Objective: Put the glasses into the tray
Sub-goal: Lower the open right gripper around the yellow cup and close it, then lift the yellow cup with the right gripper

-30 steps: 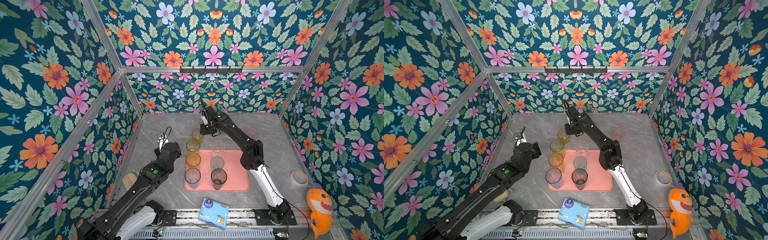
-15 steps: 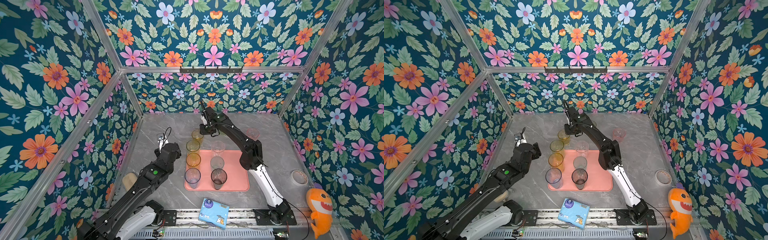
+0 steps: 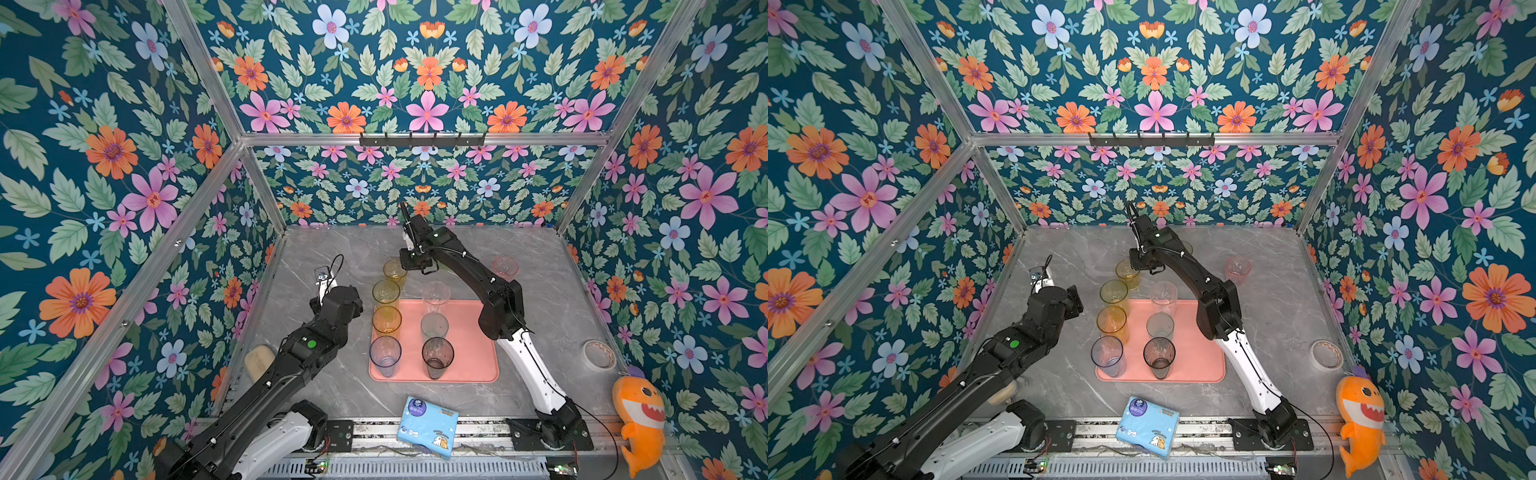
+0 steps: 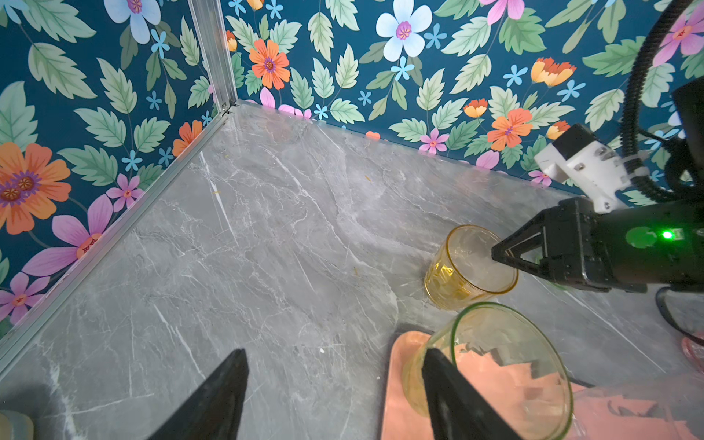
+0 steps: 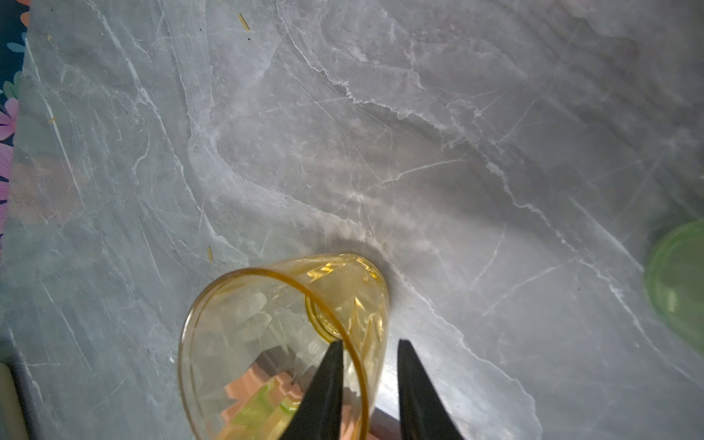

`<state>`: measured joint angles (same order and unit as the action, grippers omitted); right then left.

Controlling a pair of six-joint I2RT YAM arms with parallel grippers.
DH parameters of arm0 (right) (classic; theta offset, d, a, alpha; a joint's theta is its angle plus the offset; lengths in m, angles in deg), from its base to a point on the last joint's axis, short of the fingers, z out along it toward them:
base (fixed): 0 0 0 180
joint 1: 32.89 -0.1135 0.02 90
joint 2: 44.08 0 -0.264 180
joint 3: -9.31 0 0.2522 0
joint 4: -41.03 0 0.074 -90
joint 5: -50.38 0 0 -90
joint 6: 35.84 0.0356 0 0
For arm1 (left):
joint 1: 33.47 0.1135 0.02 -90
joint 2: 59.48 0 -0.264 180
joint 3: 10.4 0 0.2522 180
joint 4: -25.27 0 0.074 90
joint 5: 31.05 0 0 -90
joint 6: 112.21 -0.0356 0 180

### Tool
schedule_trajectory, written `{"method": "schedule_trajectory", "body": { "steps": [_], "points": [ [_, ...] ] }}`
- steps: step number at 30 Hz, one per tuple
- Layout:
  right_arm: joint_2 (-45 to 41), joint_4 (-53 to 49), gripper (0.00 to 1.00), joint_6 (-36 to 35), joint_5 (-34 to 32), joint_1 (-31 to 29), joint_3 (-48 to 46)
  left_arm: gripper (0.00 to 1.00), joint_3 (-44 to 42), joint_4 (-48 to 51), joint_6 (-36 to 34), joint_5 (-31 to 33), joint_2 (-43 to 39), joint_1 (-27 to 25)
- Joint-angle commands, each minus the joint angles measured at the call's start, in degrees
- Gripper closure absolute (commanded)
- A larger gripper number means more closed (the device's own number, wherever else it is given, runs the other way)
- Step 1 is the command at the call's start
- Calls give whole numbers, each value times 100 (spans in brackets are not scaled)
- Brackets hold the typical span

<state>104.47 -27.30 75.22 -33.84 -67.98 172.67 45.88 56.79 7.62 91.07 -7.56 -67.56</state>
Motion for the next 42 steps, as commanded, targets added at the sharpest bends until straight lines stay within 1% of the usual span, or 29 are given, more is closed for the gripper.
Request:
{"method": "schedule_trajectory", "body": {
  "steps": [1,4,7,12,18,30,42],
  "points": [
    [46,17,77,47,-72,-2,17,25,2,-58,6,-3,19,8],
    [53,10,80,66,-43,-6,17,26,-2,-71,15,-19,37,7],
    [57,30,85,115,-6,-5,5,26,-16,-105,15,-28,46,7],
    [78,14,88,127,-28,-2,-10,25,19,-115,-14,-57,112,7],
    [15,2,95,91,-86,-6,-14,26,64,-130,-38,-56,163,8],
    [-411,-177,100,-130,-385,11,-1,26,107,-180,-80,-79,222,7],
    [-970,-470,100,-300,-609,142,8,26,40,-202,-64,-81,141,12]
  ]
}}
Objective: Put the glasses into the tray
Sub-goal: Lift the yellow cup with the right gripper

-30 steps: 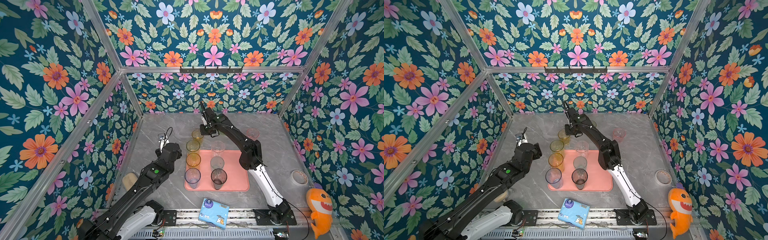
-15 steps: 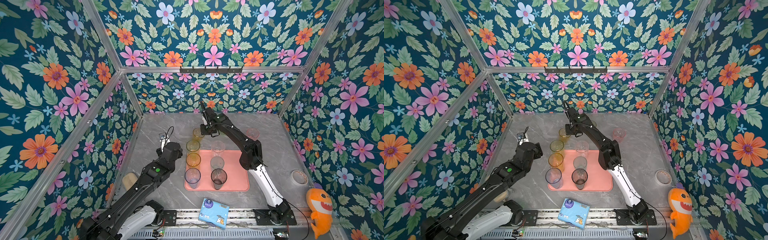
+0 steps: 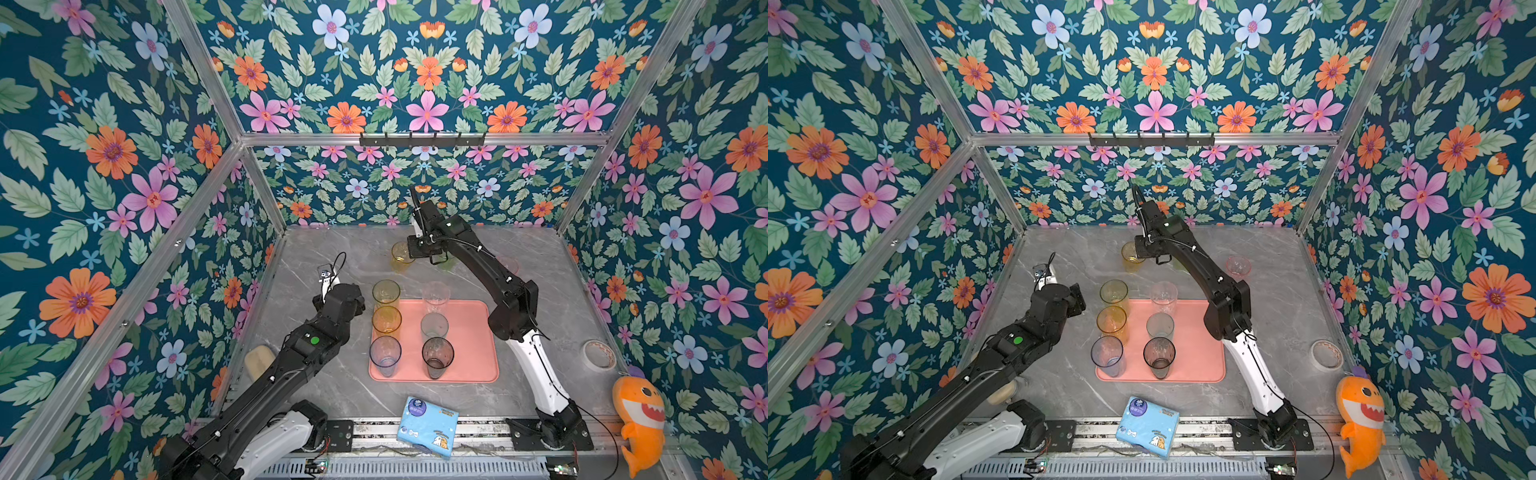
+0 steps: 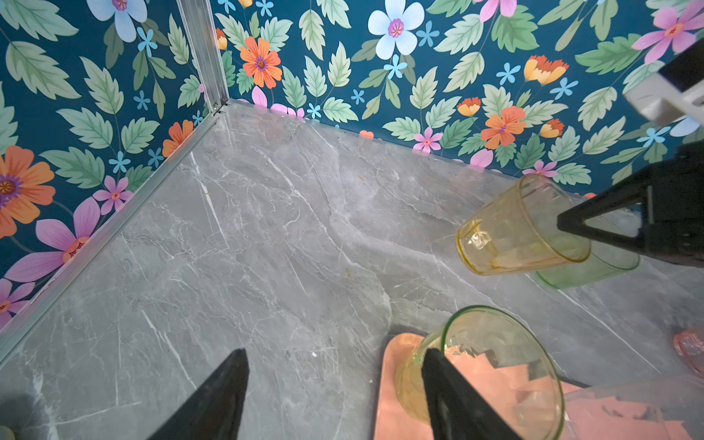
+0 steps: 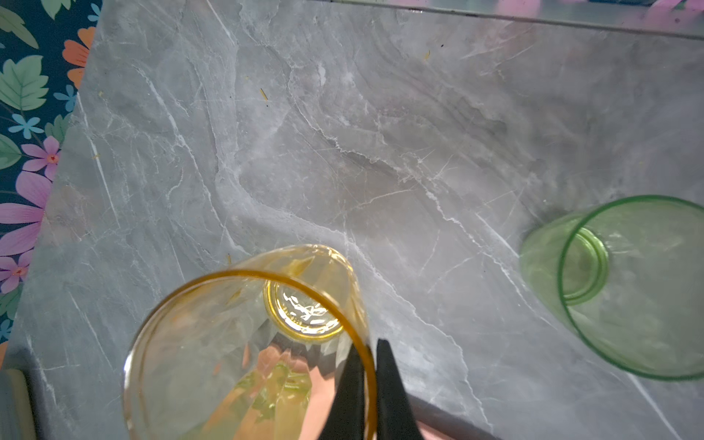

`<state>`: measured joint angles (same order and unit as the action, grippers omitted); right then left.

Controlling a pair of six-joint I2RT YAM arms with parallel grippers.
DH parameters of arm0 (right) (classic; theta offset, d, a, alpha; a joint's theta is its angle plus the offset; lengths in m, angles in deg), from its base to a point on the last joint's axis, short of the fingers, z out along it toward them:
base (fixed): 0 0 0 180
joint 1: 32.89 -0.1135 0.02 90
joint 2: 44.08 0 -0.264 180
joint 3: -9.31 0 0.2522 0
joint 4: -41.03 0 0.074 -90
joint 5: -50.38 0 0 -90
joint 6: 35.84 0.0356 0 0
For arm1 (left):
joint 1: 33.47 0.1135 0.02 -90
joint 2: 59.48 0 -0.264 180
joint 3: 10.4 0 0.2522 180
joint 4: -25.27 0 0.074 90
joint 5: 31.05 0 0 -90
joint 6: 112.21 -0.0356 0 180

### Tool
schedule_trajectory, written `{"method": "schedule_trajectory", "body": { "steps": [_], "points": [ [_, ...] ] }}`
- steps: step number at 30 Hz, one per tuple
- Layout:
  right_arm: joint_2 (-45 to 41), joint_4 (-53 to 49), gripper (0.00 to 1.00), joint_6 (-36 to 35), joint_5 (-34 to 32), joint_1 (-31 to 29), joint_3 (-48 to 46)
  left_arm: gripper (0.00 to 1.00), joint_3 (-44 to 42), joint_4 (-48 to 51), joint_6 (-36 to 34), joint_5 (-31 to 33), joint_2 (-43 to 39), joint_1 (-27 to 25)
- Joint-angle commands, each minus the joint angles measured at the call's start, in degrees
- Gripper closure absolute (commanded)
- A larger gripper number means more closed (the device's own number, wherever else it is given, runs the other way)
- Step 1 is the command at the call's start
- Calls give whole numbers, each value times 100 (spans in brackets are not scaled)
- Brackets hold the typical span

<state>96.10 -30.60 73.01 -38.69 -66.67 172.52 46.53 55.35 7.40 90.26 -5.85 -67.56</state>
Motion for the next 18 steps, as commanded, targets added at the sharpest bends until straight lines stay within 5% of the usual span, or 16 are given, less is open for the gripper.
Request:
{"method": "schedule_trajectory", "body": {
  "steps": [1,18],
  "points": [
    [-187,-182,100,-105,-132,20,23,26,-35,-58,-42,7,-44,6],
    [-1397,-838,100,-488,-740,277,-492,26,-107,-82,19,-35,-63,7]
  ]
}}
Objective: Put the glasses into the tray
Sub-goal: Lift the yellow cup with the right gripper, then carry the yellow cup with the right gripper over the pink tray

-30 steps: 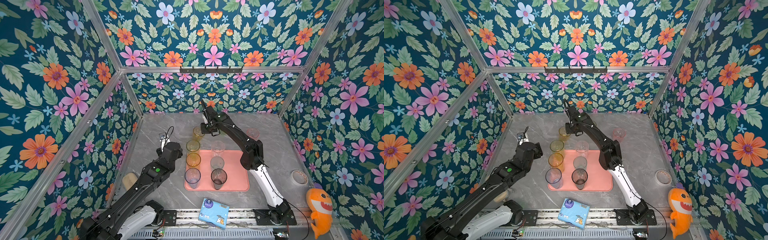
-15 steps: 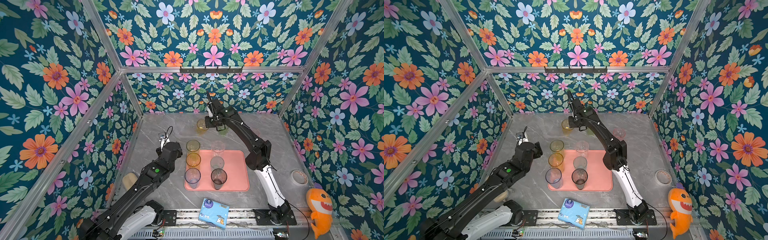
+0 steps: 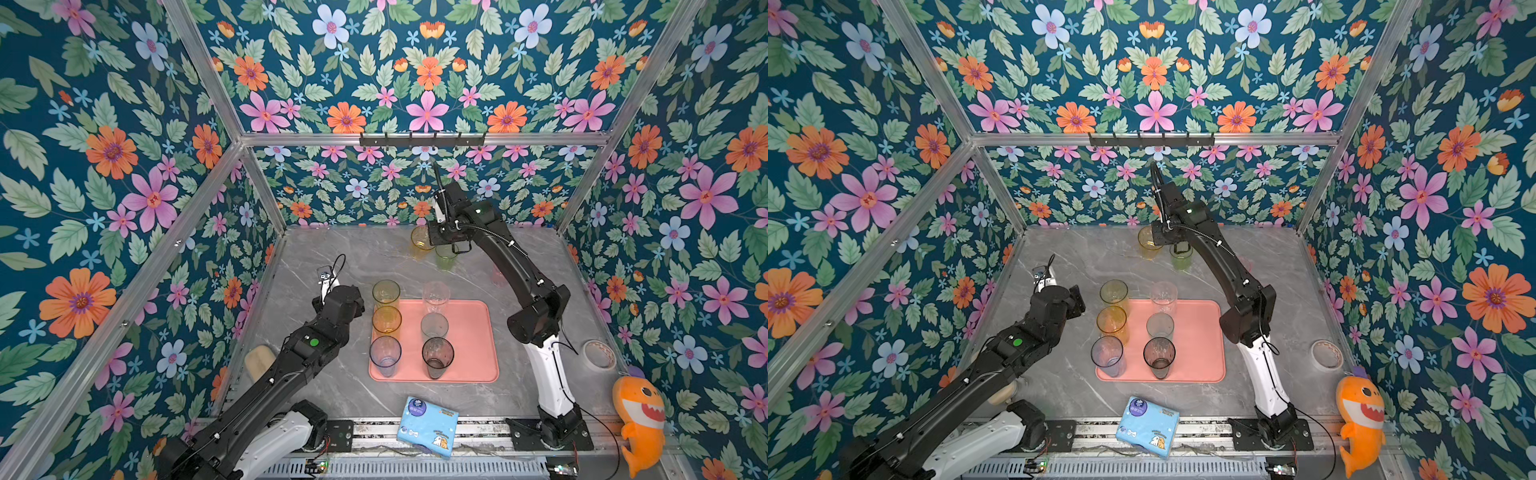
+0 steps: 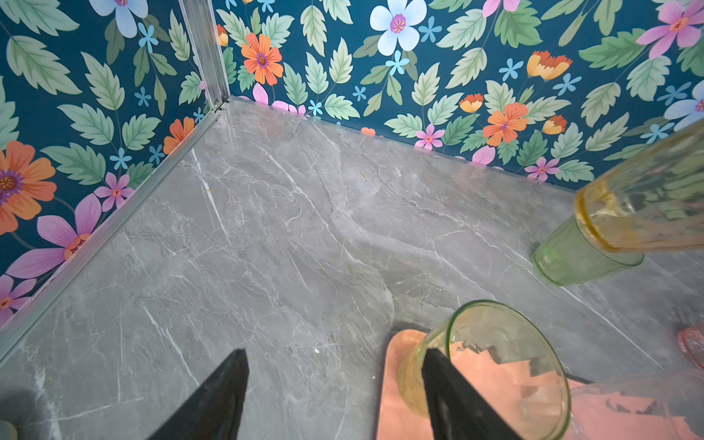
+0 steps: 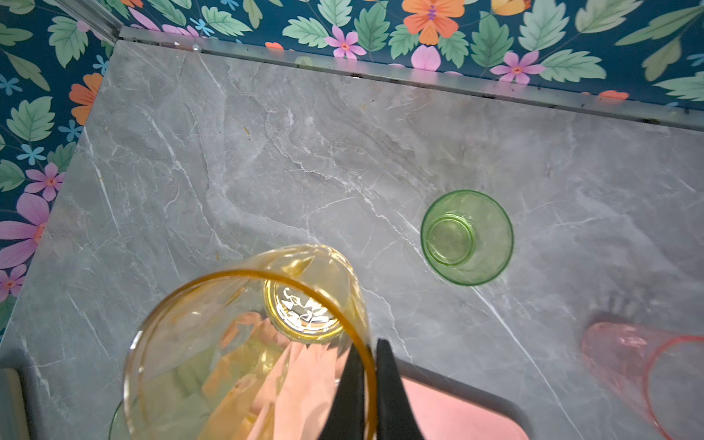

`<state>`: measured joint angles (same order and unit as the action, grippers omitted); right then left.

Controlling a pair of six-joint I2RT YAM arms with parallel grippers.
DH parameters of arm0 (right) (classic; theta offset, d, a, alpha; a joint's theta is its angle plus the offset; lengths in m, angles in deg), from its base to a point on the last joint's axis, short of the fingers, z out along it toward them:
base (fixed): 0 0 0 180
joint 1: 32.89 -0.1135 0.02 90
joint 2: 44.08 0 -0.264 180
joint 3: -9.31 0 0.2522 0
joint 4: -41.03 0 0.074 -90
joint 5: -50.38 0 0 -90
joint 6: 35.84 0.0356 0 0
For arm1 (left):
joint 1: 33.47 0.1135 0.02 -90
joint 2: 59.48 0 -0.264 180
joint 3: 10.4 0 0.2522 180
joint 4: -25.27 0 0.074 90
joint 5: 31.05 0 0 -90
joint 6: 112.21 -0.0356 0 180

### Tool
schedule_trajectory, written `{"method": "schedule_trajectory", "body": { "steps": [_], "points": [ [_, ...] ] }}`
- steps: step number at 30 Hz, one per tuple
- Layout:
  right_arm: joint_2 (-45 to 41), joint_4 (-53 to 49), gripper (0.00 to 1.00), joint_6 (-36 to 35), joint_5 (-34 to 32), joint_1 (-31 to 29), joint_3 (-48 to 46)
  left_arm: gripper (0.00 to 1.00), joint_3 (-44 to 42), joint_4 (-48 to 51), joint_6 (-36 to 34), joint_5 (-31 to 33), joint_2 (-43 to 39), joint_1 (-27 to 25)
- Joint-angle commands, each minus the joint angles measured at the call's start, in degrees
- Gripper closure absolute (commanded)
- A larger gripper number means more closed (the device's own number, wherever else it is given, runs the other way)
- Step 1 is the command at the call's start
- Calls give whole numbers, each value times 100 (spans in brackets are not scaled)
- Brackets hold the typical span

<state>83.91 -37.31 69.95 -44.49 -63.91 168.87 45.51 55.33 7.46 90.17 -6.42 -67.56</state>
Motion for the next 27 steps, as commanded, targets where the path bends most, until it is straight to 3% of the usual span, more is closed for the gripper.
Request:
{"method": "schedule_trajectory", "body": {
  "steps": [1,27],
  "points": [
    [-268,-184,100,-197,-217,13,-214,25,-5,-87,13,-36,2,8],
    [-2198,182,100,-281,-724,272,-2770,25,38,-239,65,-270,212,8]
  ]
}}
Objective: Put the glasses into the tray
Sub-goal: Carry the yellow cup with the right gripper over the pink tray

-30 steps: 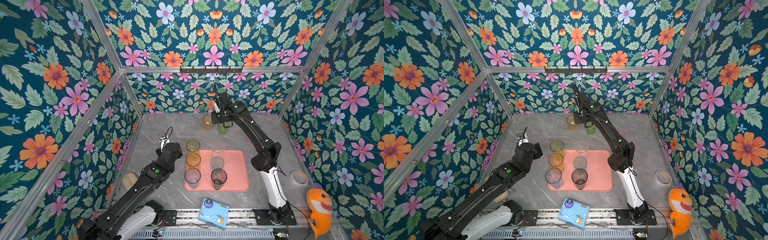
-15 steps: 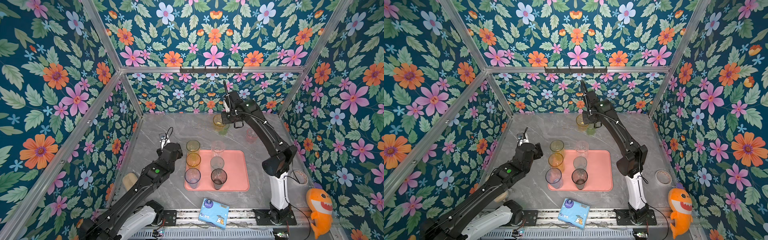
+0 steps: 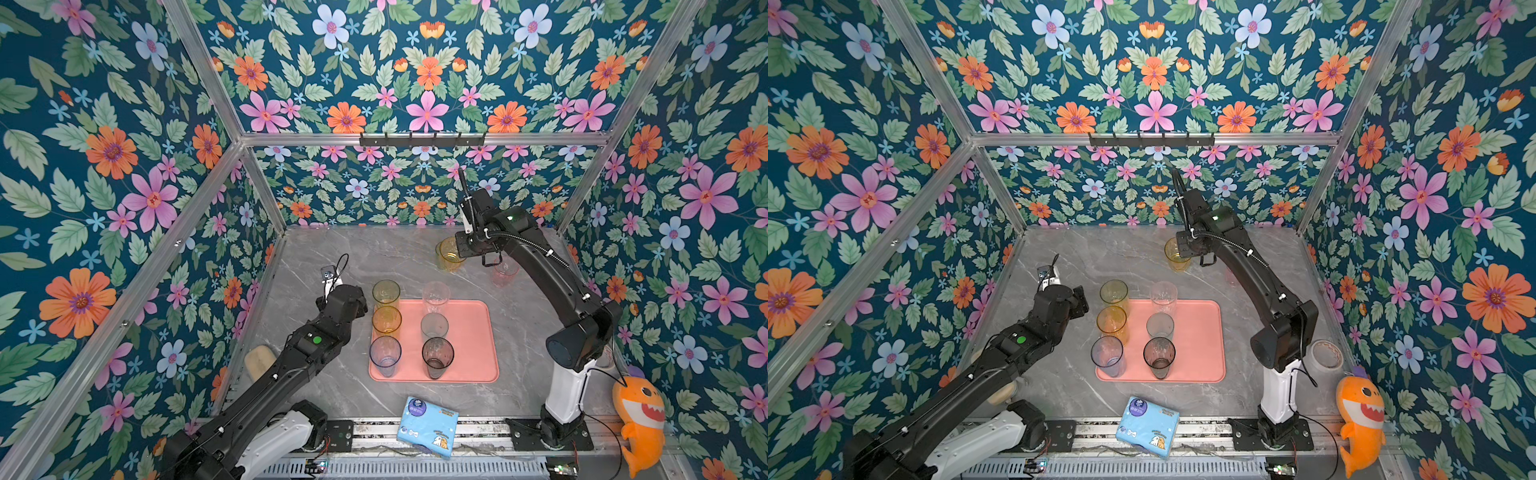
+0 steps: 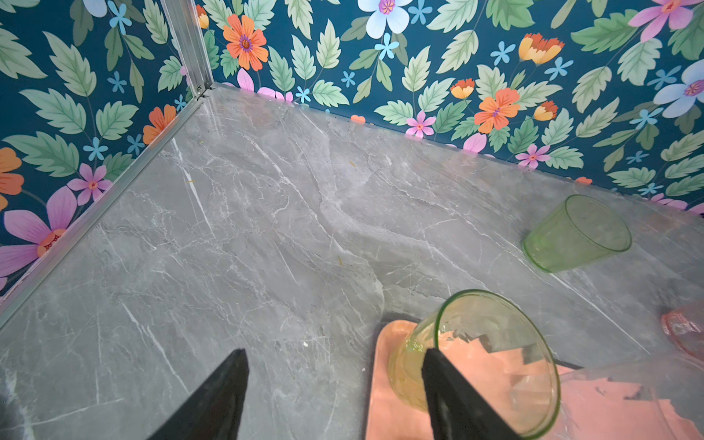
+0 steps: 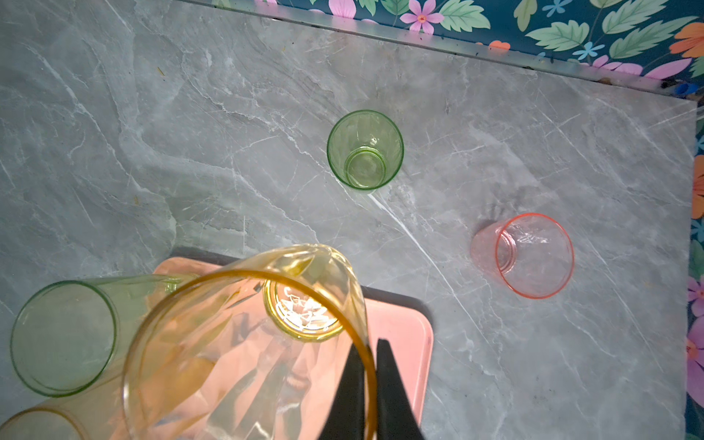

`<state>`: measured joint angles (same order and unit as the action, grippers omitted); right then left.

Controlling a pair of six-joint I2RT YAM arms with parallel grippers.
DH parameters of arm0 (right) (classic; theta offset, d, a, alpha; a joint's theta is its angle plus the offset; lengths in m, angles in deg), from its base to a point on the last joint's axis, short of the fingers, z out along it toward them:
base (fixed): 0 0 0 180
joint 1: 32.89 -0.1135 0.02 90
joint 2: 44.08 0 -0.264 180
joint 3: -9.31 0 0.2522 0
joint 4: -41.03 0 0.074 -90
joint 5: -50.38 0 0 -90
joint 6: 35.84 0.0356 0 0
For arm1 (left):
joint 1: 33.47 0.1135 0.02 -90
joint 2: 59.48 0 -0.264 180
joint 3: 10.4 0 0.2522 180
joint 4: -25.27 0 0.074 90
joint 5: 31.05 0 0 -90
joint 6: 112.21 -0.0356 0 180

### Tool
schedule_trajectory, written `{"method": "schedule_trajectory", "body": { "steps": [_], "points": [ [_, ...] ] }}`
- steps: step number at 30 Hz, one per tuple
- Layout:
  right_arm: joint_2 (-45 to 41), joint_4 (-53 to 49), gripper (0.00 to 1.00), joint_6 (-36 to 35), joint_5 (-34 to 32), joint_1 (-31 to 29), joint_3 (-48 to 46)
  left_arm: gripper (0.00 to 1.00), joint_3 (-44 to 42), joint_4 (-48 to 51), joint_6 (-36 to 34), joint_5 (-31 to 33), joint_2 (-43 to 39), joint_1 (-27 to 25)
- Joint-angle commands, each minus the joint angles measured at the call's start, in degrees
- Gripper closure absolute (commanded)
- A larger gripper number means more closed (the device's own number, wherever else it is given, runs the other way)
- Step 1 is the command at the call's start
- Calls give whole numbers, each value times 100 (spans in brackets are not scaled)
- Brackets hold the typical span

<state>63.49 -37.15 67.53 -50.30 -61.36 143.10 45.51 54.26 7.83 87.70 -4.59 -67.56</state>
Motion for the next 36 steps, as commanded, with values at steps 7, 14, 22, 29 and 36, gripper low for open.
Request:
{"method": "schedule_trajectory", "body": {
  "steps": [7,14,22,29,36],
  "points": [
    [-803,489,100,32,-228,130,-1189,25,65,-212,27,-105,143,7],
    [-1557,944,100,205,-214,202,-2363,26,129,-256,28,-193,267,7],
    [-2178,1398,100,444,-118,212,-3573,26,138,-289,32,-231,285,7],
    [-2475,1855,100,614,28,214,-4481,26,131,-301,61,-273,310,7],
    [-2384,2250,100,766,127,216,-5107,26,118,-264,56,-254,267,7]
  ]
}}
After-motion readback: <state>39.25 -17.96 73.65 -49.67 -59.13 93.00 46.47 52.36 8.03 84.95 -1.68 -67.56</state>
